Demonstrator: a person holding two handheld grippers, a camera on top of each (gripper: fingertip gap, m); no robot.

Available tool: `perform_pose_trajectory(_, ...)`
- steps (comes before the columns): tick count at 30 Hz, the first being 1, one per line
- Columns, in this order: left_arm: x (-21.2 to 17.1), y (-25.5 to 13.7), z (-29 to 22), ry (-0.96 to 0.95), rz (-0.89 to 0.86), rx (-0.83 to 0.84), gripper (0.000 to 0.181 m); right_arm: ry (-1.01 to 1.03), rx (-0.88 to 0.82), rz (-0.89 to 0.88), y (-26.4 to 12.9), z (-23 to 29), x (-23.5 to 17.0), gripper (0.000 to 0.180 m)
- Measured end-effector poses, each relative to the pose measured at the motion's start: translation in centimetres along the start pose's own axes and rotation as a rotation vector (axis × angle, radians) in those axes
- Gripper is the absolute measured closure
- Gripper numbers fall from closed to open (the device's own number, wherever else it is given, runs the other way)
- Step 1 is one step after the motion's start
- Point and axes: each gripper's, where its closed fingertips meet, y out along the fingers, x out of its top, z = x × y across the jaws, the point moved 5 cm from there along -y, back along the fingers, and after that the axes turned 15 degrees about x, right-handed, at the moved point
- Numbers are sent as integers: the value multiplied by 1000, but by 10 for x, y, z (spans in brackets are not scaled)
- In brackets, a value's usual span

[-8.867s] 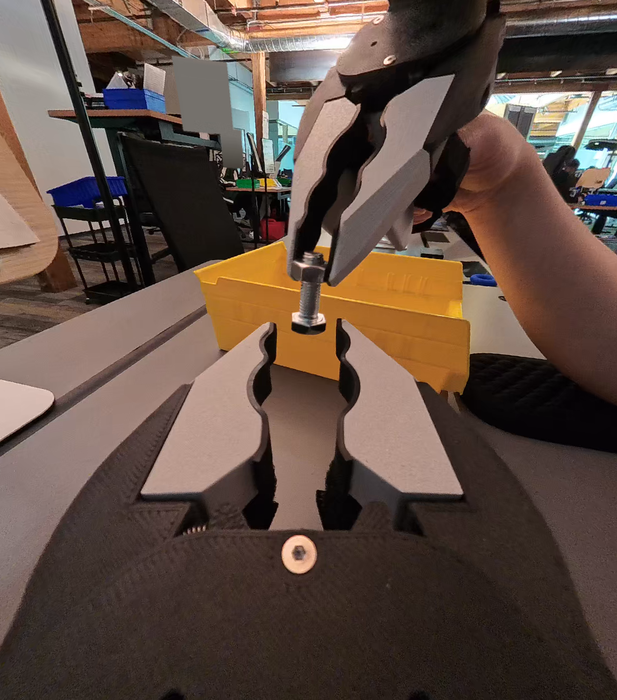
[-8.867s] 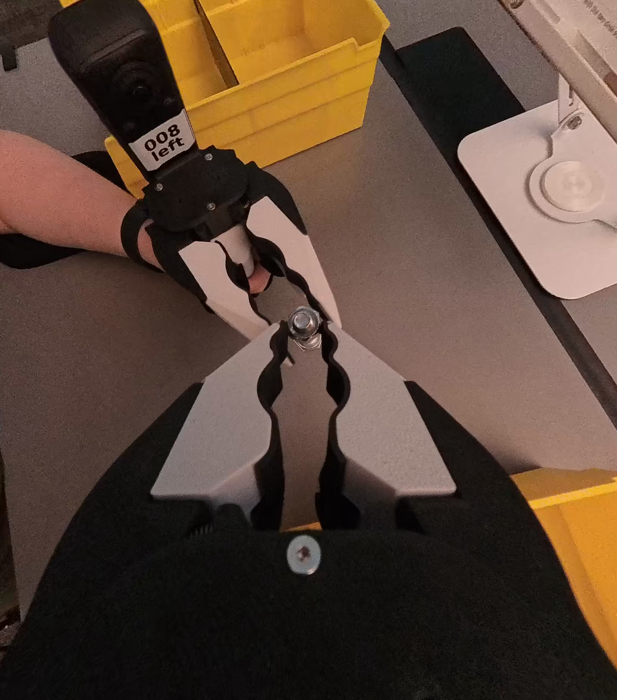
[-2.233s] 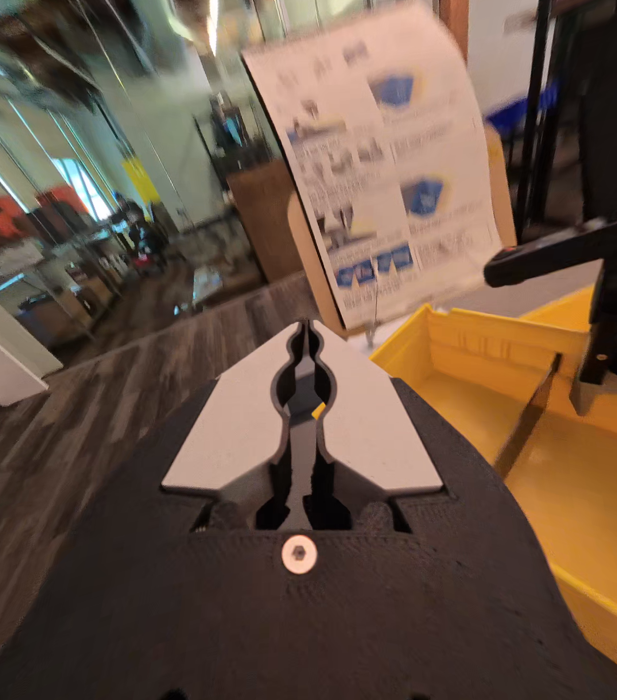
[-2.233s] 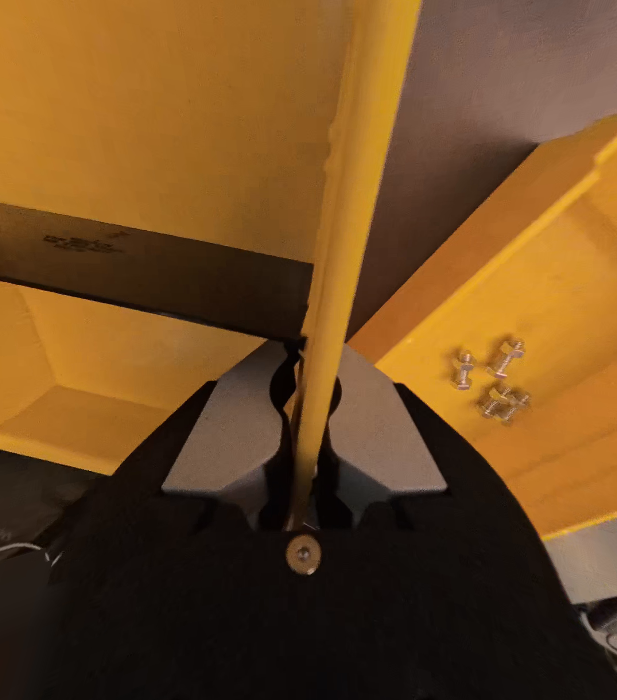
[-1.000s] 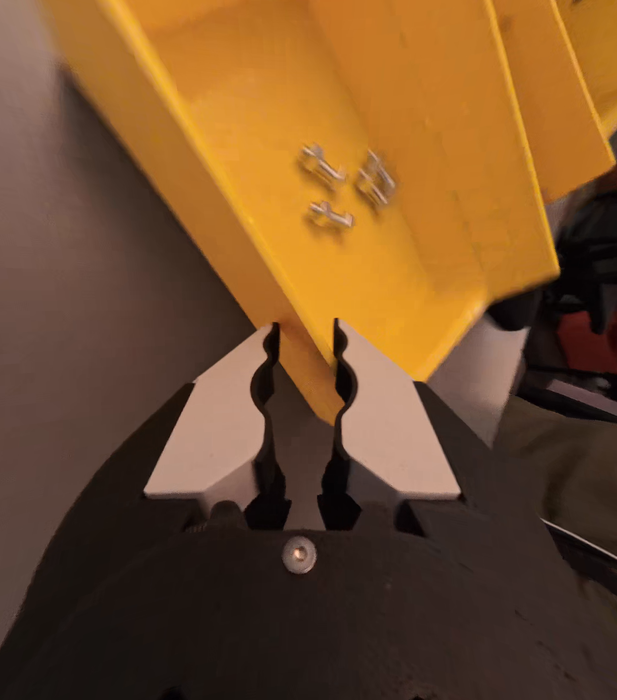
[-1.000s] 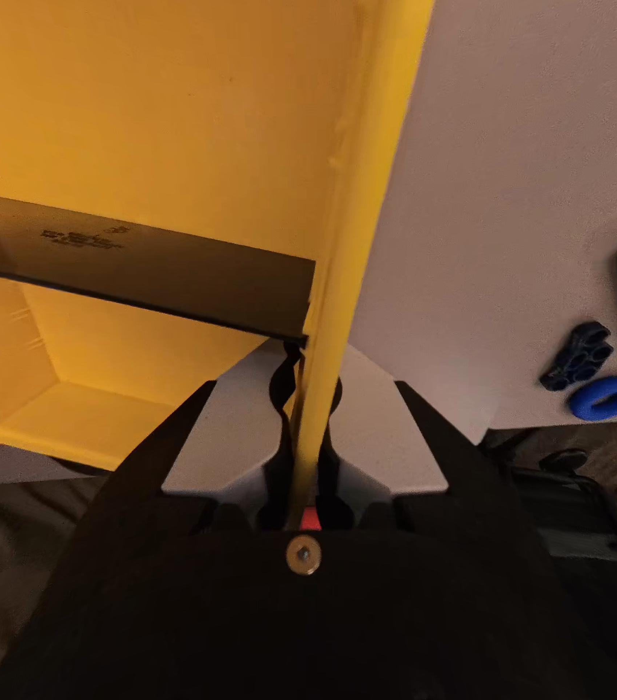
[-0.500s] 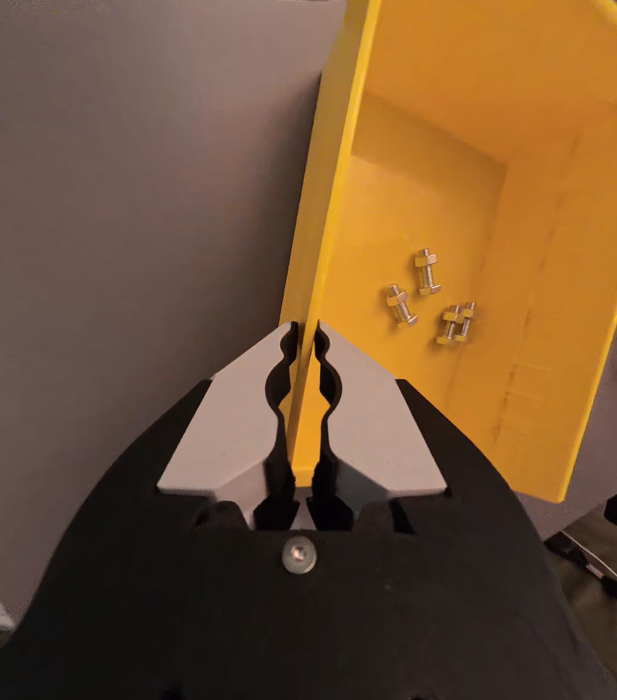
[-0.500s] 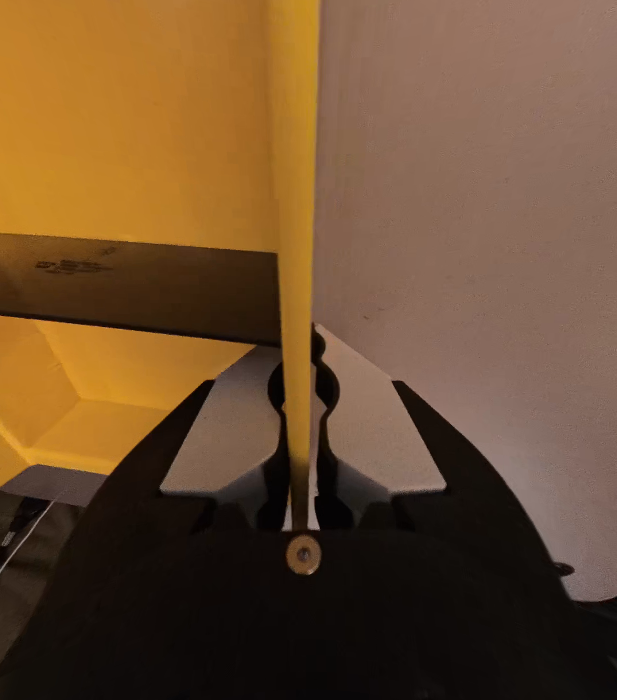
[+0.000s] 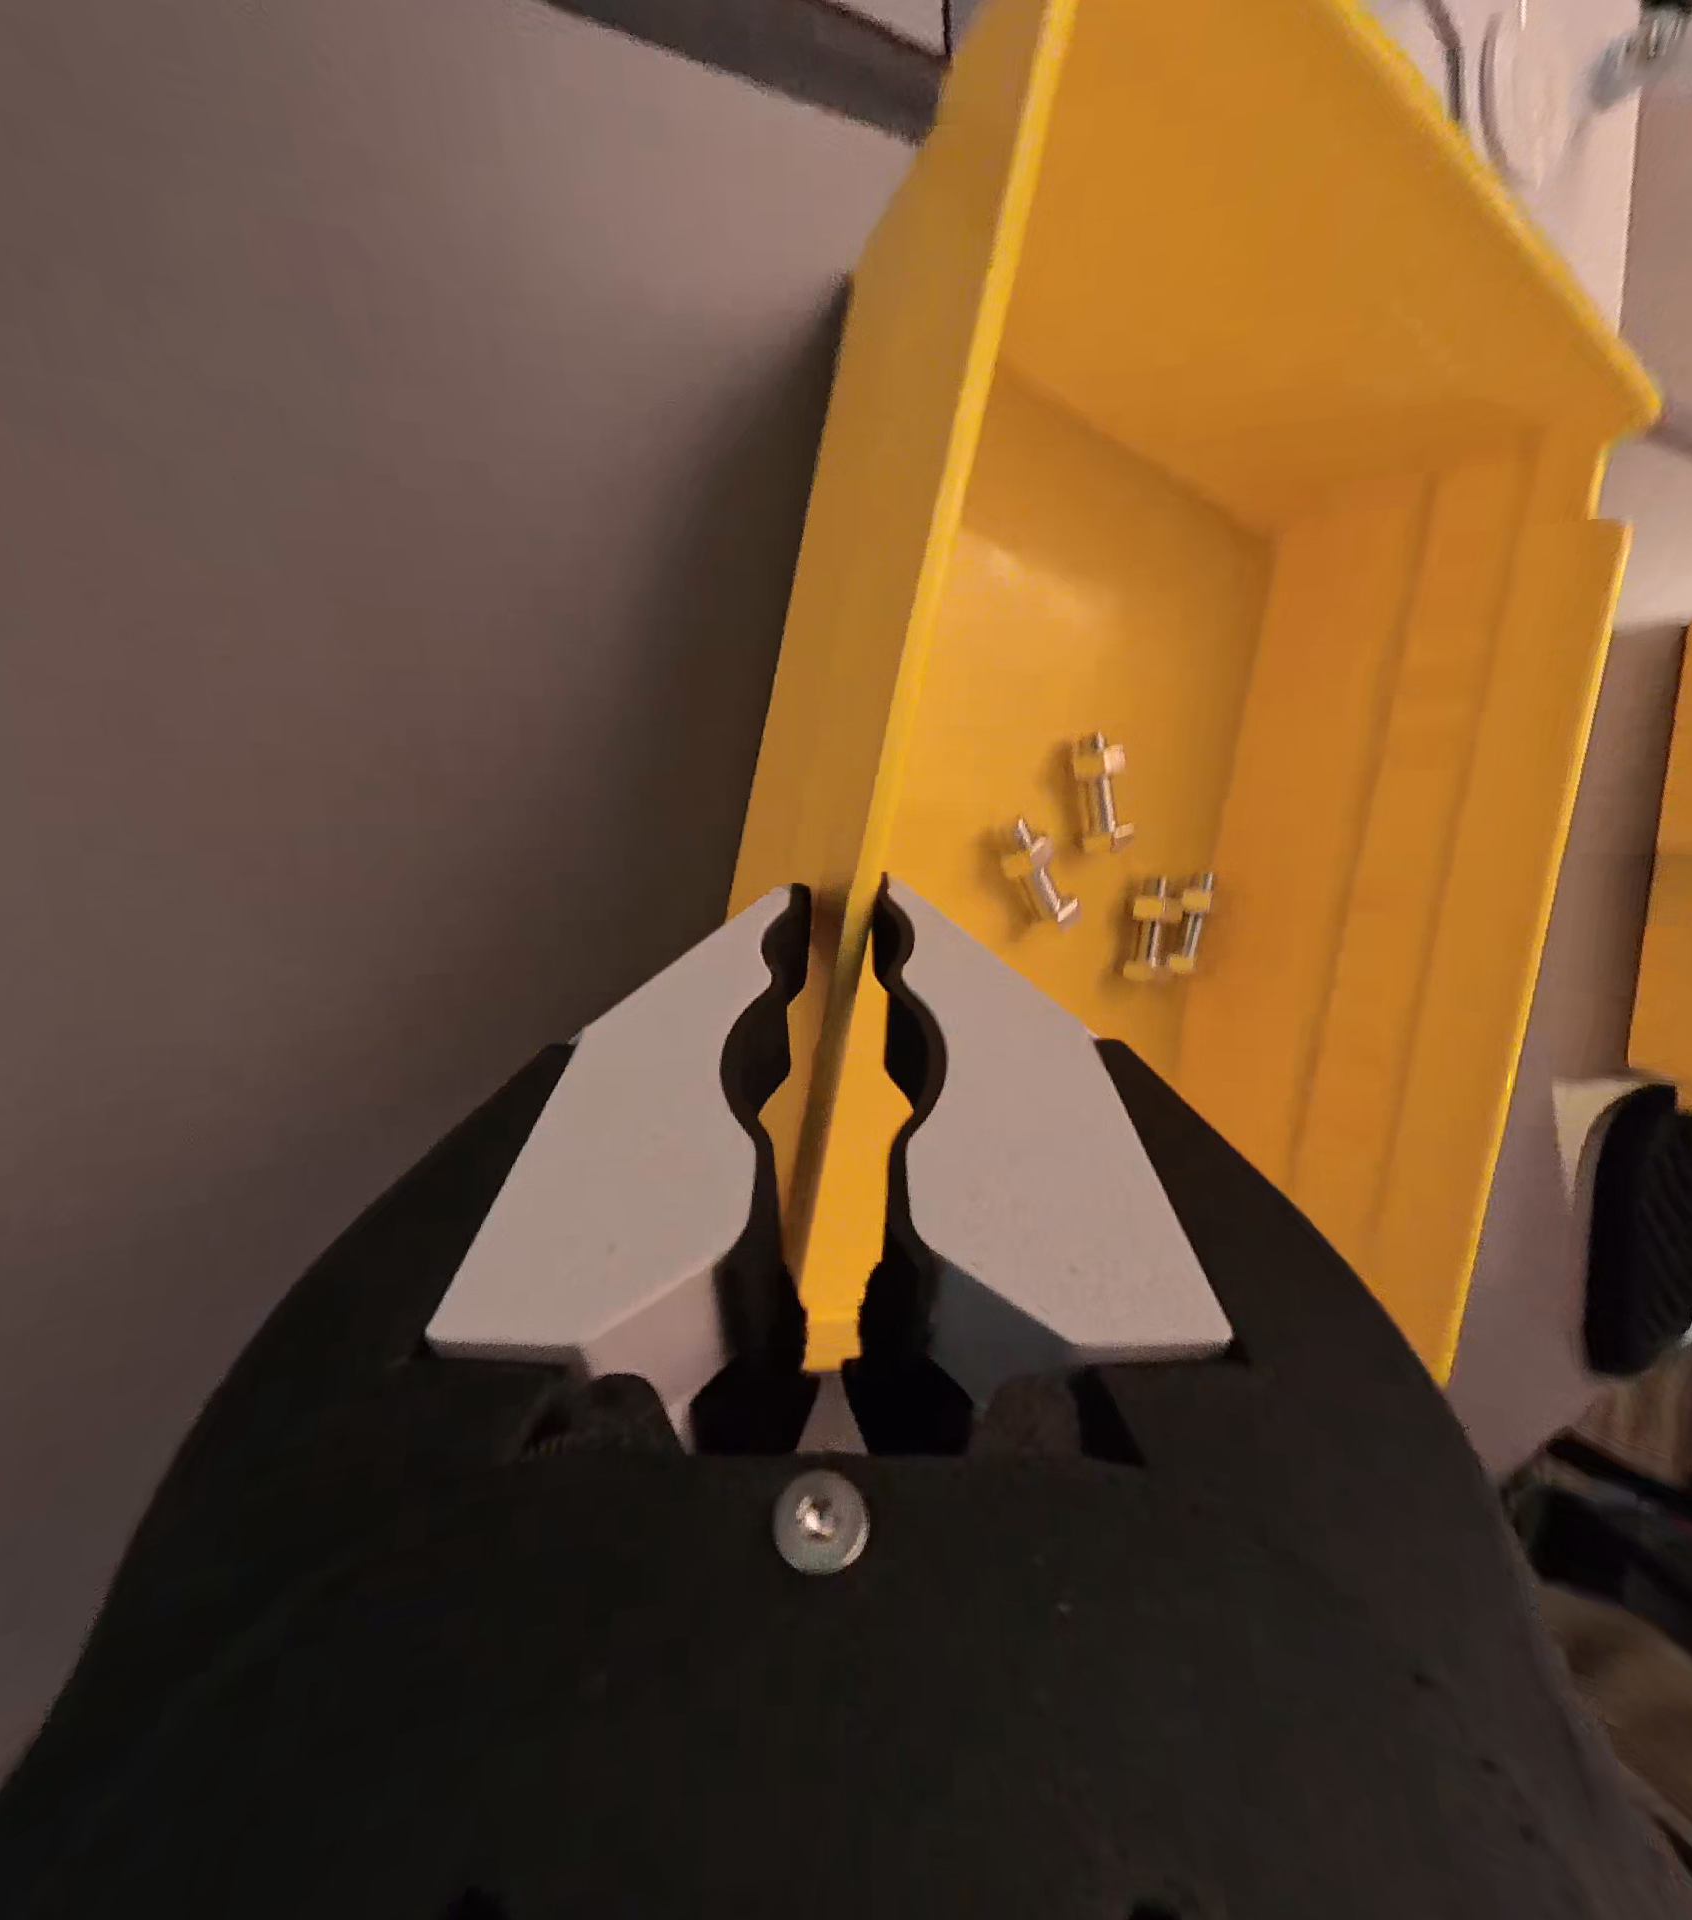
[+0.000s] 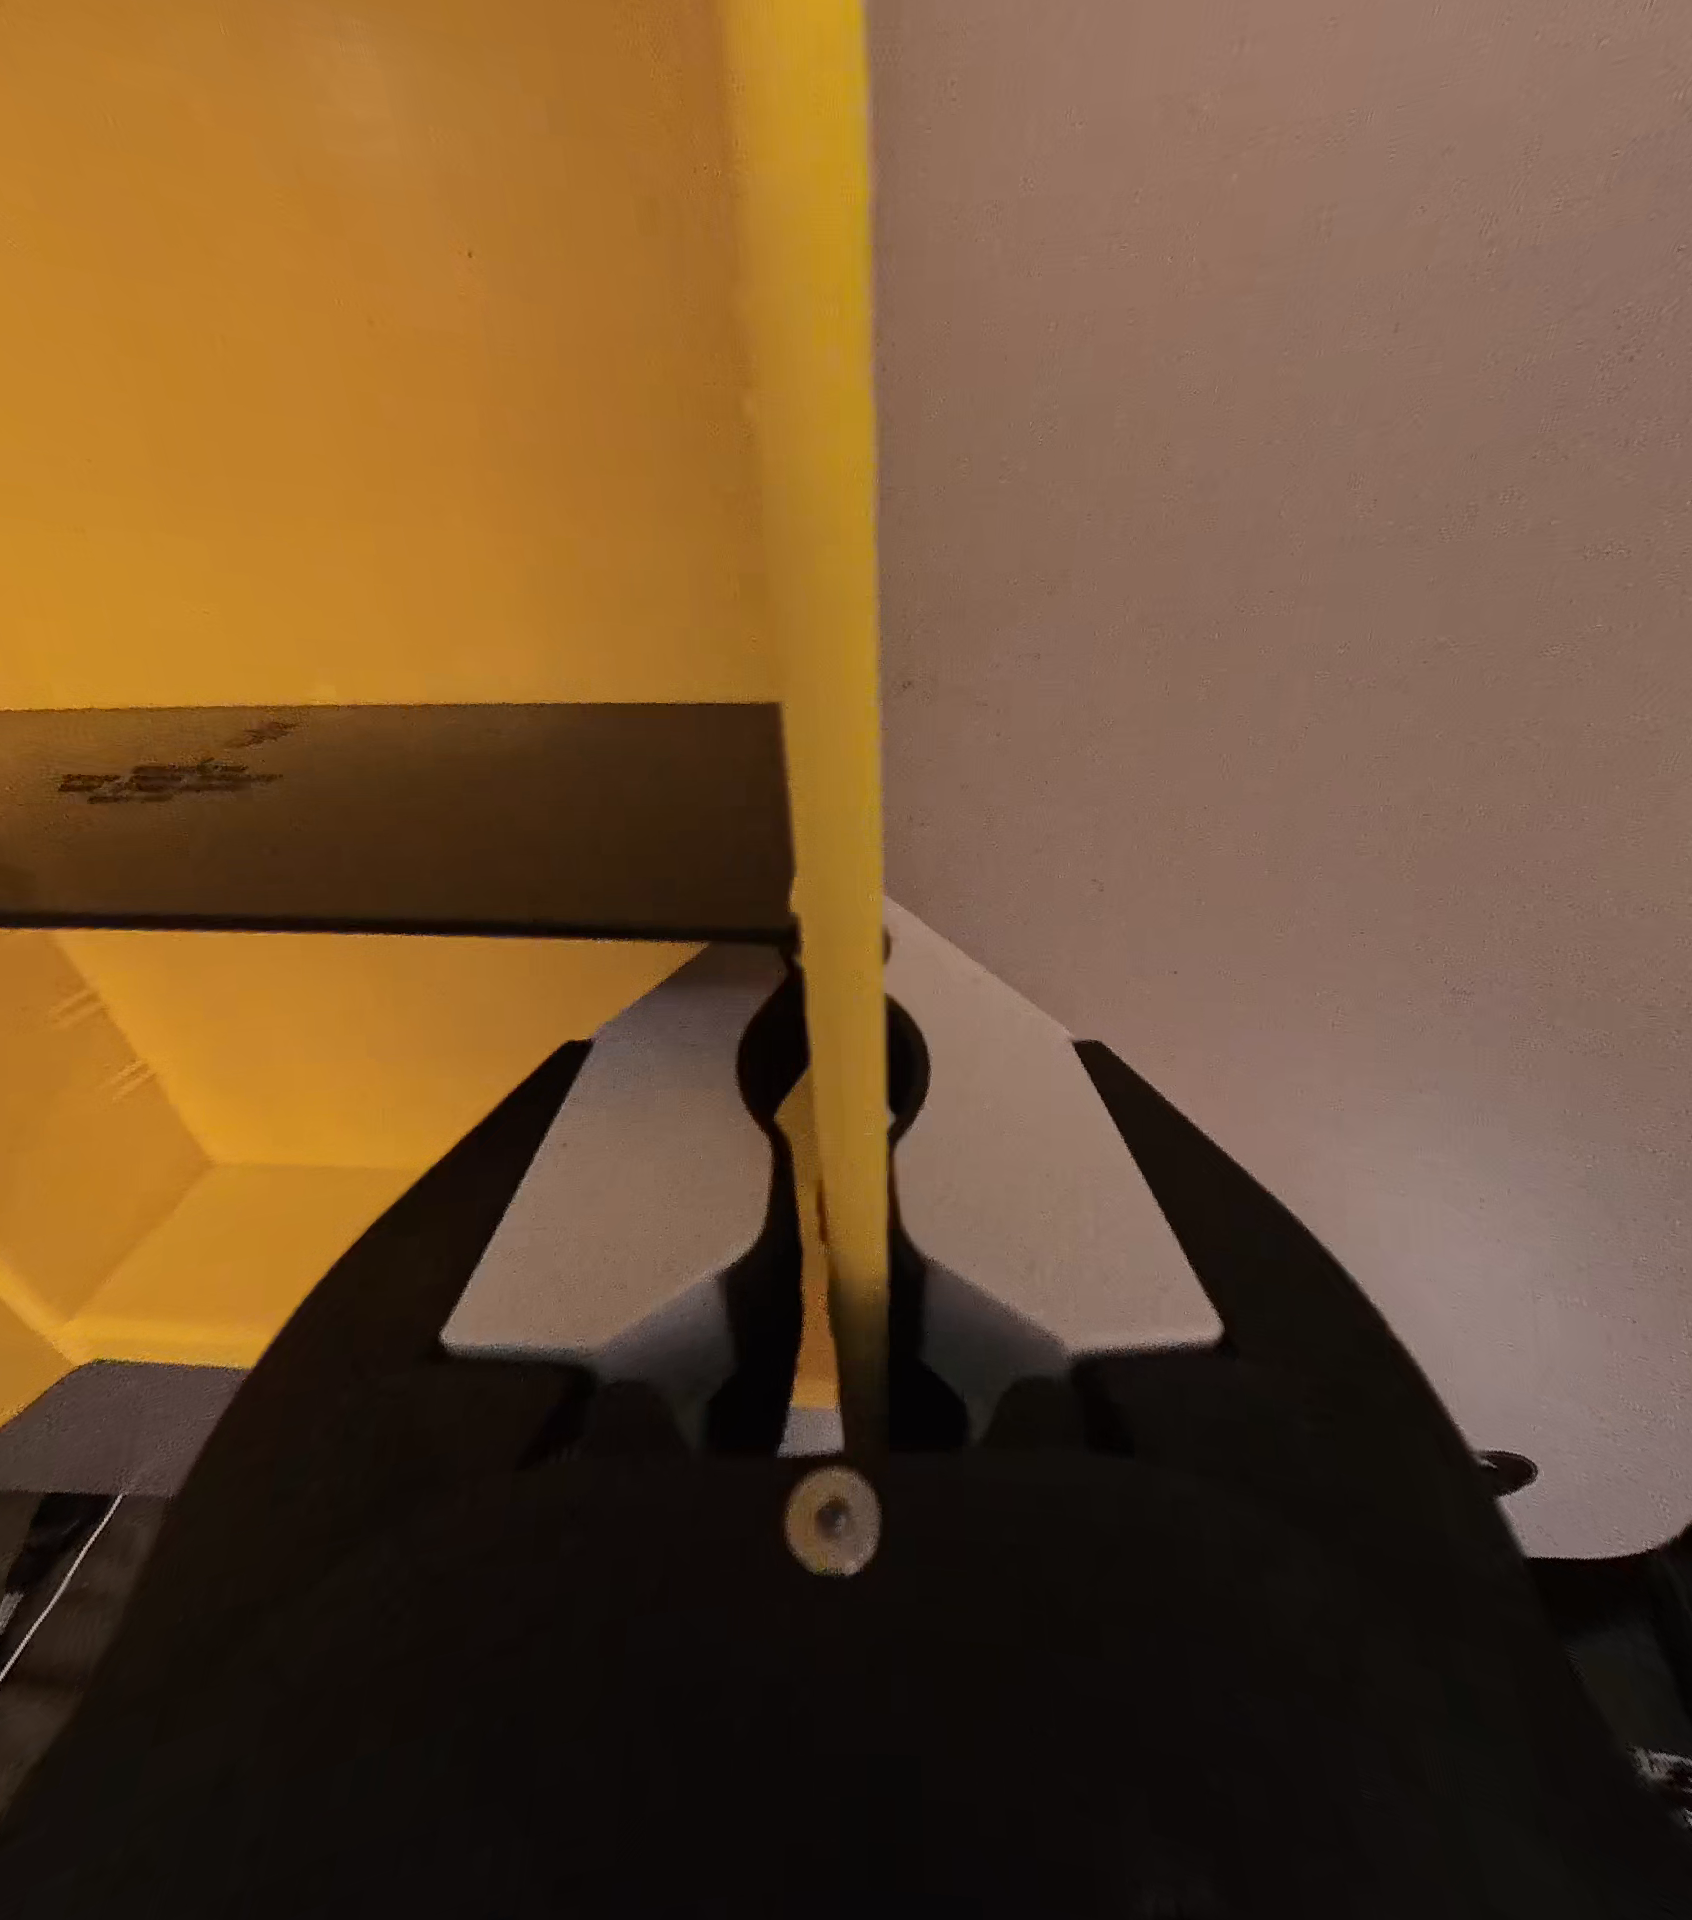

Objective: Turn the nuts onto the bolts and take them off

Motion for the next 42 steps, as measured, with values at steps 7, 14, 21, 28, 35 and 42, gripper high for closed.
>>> perform_pose_trajectory(7, 8, -1, 17, -96, -80, 75, 172, 15, 4, 12, 0, 1, -5, 177)
perform_pose_trajectory(14, -29, -14, -4, 62, 118, -63, 168, 5, 10, 31, -4, 5, -1, 177)
perform_pose_trajectory(21, -23, -11, -6, 88, 104, -28, 170, 2, 8, 39, -4, 8, 7, 178)
perform_pose_trajectory(28, -20, -10, -7, 82, 93, -37, 170, -19, 6, 47, -4, 11, 14, 178)
perform_pose_trajectory(35, 2, -35, -5, 20, -90, 27, 169, -55, 89, -43, -5, 11, 15, 161)
perform_pose_trajectory(42, 2, -72, -64, 397, -260, 57, 136, -139, 62, -285, -56, 27, 23, 157)
